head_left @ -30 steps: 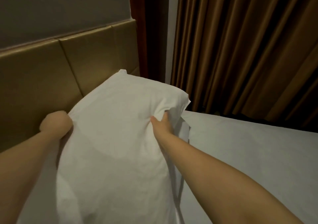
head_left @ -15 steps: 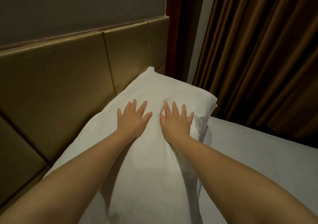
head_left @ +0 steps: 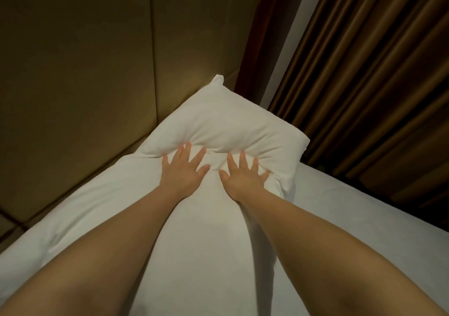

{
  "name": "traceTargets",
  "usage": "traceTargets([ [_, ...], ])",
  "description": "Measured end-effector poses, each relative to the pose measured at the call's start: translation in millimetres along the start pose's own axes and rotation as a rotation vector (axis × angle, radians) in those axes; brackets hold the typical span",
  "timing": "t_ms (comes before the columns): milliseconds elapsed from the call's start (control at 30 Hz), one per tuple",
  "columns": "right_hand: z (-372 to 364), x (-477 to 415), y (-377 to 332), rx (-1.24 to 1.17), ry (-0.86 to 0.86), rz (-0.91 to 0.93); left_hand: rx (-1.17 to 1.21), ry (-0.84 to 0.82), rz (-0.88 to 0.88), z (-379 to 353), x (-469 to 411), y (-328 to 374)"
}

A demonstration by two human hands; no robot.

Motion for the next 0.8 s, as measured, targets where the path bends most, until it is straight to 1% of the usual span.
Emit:
traceTargets([
  [100,-1.4,17.6,1.9,0.015,0.001,0.007,-0.003,-0.02,0.003,-0.2,12.6,2.7],
  [233,0.0,50.6,2.6,0.034,0.069,0.017,0.021,-0.051,0.041,10.2,45.0,15.8],
  [400,-12.7,107.5,-4.7,0.007,0.147,0.047,-0.023,-0.006,0.099,8.0,121.1,41.2],
  [467,-21.3,133.1,-5.3,0.007,0.152,0.073,-0.068,0.019,0.099,1.4,151.5,52.8],
  [533,-28.6,156.7,-2.4,0.021,0.126,0.094,-0.099,0.002,0.072,-3.7,178.4,65.2],
  [667,-38.2,207.2,13.8,0.086,0.079,0.184,-0.143,-0.158,-0.035,-0.8,226.9,86.1],
  [733,-39.2,230.0,25.3,0.055,0.045,0.25,-0.105,-0.292,-0.075,9.8,250.4,98.3],
  [800,-33.2,254.2,36.2,0.036,-0.021,0.333,-0.081,-0.431,-0.059,26.9,278.7,116.5],
])
Point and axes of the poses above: each hand's wrist, its own x-axis away from the middle knuckle, its own z-axis out of the back of the hand, y = z × x, the point moved 1 cm from there along -x, towards the middle knuckle, and after that the axes turned 1 degree about z, right-handed, at the moved point
